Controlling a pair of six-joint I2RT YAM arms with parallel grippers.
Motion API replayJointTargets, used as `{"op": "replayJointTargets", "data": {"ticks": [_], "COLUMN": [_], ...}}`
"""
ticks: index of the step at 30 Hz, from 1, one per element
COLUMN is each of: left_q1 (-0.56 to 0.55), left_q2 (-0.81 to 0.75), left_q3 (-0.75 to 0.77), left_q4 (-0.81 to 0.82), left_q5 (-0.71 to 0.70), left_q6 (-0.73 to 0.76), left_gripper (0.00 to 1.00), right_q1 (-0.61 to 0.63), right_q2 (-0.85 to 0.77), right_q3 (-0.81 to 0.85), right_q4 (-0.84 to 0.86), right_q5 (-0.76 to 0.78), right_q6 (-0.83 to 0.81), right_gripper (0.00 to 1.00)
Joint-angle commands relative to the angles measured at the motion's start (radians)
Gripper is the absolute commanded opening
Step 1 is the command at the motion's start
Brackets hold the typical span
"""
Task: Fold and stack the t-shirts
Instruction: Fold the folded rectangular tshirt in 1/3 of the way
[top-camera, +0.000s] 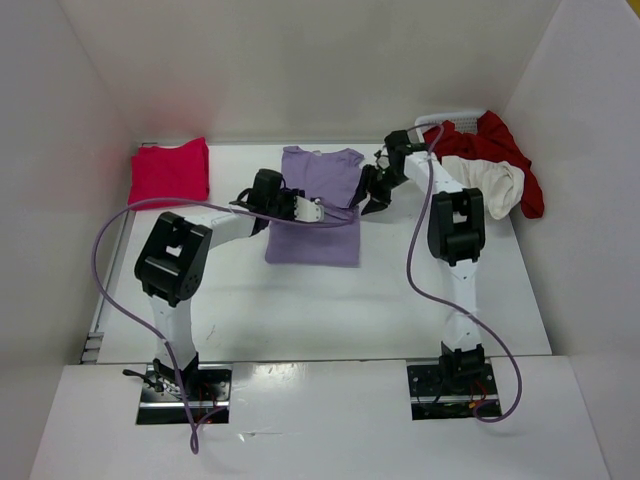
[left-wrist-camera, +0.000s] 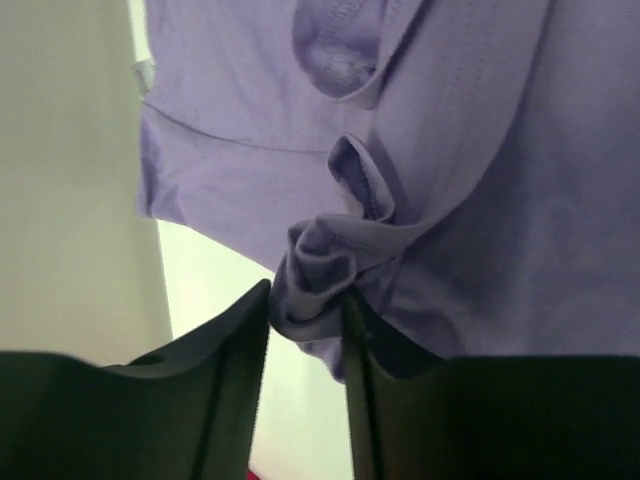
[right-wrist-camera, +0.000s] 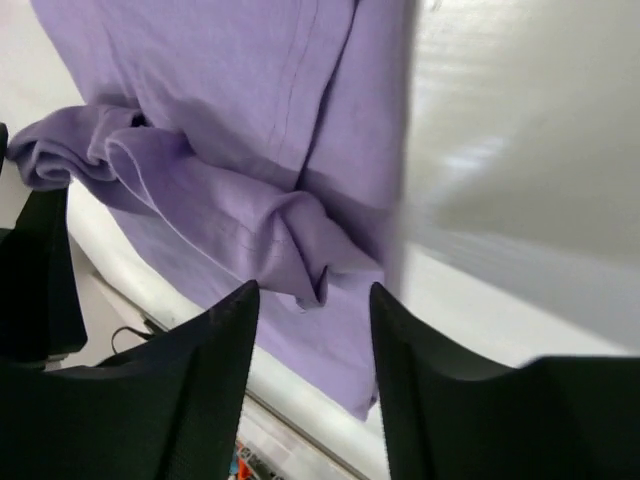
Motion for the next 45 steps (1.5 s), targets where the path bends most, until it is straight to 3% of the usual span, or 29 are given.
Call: {"op": "replayJointTargets", "data": {"ticks": [1,5,8,9,11,14,18,21,31,36,41,45], "left_q1": [0.003,0.013,0.022,0.022,0.022,0.031,0.049,0.069,0.069,0.059,0.039,0.026], "left_q2": [0.017,0.017,0.006,0.006,-0.015,-0.026,-0.058,-0.099,-0.178,-0.178,-0.156,-0.119], "left_q3": [-0.003,-0.003,-0.003,-0.003,-0.012,-0.012,0.053,0.066,0.008,0.018,0.037,0.072], "left_q4": [0.138,0.164,0.143,0.143,0.143,0.125,0.013,-0.084,-0.153,-0.257,-0.277,-0.258], "left_q5": [-0.008,-0.137,-0.207,-0.223,-0.266,-0.324,-0.366,-0.356,-0.346,-0.252,-0.188,-0.169], "left_q6": [-0.049,-0.071,-0.106,-0.123,-0.134,-0.164,-0.218,-0.255,-0.255,-0.155,-0.098,-0.088], "left_gripper": [0.44,0.45,0.48,0.49,0.5,0.52,0.5,0.5,0.5,0.57,0.61,0.63], "right_q1": [-0.042,-0.042,0.002,0.019,0.079,0.16,0.212,0.2,0.162,0.121,0.12,0.12], "right_q2": [0.003,-0.07,-0.154,-0.176,-0.23,-0.273,-0.252,-0.151,0.178,0.285,0.256,0.16], "right_q3": [0.079,0.101,0.041,-0.026,-0.136,-0.246,-0.275,-0.199,0.332,0.582,0.63,0.496], "right_q4": [0.003,0.003,0.003,0.016,0.051,0.109,0.178,0.188,0.013,-0.03,-0.03,-0.05], "right_q5": [-0.006,0.051,0.108,0.117,0.126,0.154,0.178,0.209,0.37,0.384,0.385,0.373], "right_q6": [-0.013,-0.049,-0.095,-0.104,-0.118,-0.112,-0.052,-0.018,-0.041,-0.021,-0.03,-0.066], "right_gripper": [0.55,0.51,0.32,0.2,0.08,0.0,0.0,0.0,0.0,0.0,0.0,0.0]}}
